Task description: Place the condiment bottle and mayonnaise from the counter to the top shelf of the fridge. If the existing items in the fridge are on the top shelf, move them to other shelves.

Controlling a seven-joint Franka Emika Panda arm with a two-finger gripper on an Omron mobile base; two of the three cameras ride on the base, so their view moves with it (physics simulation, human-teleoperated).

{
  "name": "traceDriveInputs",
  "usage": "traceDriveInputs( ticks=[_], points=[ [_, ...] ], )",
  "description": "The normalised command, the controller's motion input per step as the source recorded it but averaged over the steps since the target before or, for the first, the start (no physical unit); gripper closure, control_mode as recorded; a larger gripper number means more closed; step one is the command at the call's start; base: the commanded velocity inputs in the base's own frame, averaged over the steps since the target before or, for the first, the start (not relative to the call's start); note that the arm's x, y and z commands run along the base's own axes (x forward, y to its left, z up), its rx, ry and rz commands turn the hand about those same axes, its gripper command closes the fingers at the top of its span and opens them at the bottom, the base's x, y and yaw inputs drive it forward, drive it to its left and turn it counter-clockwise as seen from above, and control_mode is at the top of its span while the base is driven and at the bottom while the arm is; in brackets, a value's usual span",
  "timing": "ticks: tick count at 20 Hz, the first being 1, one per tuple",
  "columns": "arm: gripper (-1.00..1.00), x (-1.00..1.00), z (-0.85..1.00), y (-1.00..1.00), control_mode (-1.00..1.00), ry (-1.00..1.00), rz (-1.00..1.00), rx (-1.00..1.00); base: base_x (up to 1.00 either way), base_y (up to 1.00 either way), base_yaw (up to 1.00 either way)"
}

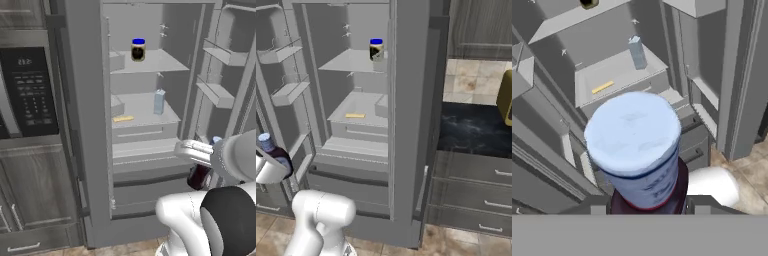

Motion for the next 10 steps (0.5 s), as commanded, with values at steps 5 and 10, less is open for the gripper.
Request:
traceDriveInputs(
  ticks=[5, 10],
  points=[
    [1.0, 0.0, 0.0, 0.0, 1.0, 0.0, 0.0, 0.0, 0.77, 0.04, 0.0],
    [1.0, 0.0, 0.0, 0.0, 1.0, 0.0, 0.0, 0.0, 0.71, 0.0, 0.0]
  ],
)
